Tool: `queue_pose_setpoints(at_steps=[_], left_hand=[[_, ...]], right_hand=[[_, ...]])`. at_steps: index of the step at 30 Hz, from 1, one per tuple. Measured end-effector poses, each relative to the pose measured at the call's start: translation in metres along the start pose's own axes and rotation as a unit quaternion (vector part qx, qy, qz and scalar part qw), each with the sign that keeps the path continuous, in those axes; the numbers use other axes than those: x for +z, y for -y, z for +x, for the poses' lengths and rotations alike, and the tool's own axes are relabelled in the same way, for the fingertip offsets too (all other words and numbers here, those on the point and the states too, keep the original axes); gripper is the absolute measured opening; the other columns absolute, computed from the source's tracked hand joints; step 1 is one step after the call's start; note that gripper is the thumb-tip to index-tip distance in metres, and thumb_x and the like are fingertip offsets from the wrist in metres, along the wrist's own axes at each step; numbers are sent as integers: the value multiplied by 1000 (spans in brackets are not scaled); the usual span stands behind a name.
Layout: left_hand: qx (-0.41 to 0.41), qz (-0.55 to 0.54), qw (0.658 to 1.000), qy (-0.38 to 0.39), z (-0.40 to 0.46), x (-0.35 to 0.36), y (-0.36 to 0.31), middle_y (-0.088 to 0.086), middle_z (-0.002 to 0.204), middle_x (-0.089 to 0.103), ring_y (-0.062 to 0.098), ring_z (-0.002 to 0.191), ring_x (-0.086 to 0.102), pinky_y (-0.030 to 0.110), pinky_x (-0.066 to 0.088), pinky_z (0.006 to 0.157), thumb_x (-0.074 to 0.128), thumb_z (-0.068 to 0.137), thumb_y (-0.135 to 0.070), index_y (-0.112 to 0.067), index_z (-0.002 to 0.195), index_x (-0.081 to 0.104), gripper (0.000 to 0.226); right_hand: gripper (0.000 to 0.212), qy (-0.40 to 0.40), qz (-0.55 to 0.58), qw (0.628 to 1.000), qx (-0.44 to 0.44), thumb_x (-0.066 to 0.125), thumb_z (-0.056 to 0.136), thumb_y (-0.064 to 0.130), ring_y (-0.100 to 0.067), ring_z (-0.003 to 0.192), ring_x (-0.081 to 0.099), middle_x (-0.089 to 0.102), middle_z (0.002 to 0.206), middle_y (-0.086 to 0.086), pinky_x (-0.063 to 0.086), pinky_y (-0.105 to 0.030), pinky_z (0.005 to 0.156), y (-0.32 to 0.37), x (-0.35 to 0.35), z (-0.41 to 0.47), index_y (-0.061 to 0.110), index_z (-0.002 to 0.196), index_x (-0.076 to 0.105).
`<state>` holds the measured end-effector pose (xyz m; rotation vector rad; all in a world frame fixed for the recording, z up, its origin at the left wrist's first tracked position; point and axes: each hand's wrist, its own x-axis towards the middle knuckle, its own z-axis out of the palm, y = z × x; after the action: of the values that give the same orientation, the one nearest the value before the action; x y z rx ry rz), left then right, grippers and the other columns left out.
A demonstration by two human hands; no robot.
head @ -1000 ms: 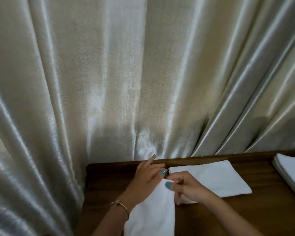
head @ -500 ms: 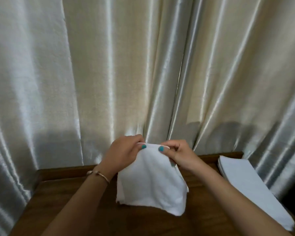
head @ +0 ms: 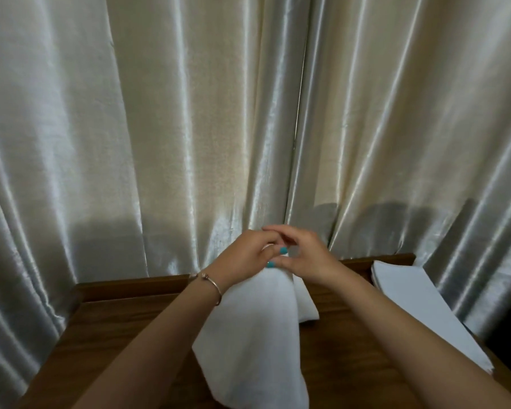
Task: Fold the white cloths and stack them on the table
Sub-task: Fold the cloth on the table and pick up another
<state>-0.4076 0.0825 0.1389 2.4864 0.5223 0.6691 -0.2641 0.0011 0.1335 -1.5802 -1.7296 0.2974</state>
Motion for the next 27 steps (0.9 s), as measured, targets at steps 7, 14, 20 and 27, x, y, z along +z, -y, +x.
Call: queue_pose_setpoints(at_steps=[7, 14, 20, 27], left_hand=[[-156, -267, 951, 9, -32, 33, 20, -10, 94, 64, 5, 87, 60, 17, 45, 76, 66, 85, -34, -28, 100, 51, 22], [-92, -224, 970, -25, -36, 51, 32, -19, 71, 65, 4, 89, 61, 28, 42, 96, 61, 89, -11, -30, 92, 54, 21], [-121, -376, 917, -50, -28, 41, 21, -9, 100, 66, 11, 102, 61, 31, 46, 98, 72, 81, -27, -28, 112, 53, 36], [-129, -236, 956, 116, -40, 44, 37, -11, 94, 71, 2, 85, 67, 17, 53, 73, 79, 74, -26, -28, 95, 67, 24]], right_hand=[[13, -123, 75, 985, 99, 69, 83, 1, 6, 60, 59, 65, 66, 18, 43, -7, 62, 0, -26, 15, 13, 85, 73], [75, 151, 16, 981, 121, 84, 65, 38, -6, 101, 60, 61, 118, 8, 50, -24, 90, -7, -18, -14, 27, 131, 50], [16, 102, -48, 985, 131, 81, 75, 20, 0, 53, 48, 55, 57, 13, 39, -19, 55, 1, 1, -26, 16, 72, 66], [12, -172, 86, 974, 120, 76, 77, 2, -38, 70, 59, 69, 89, -27, 53, -43, 70, -4, -40, -25, -1, 87, 72]])
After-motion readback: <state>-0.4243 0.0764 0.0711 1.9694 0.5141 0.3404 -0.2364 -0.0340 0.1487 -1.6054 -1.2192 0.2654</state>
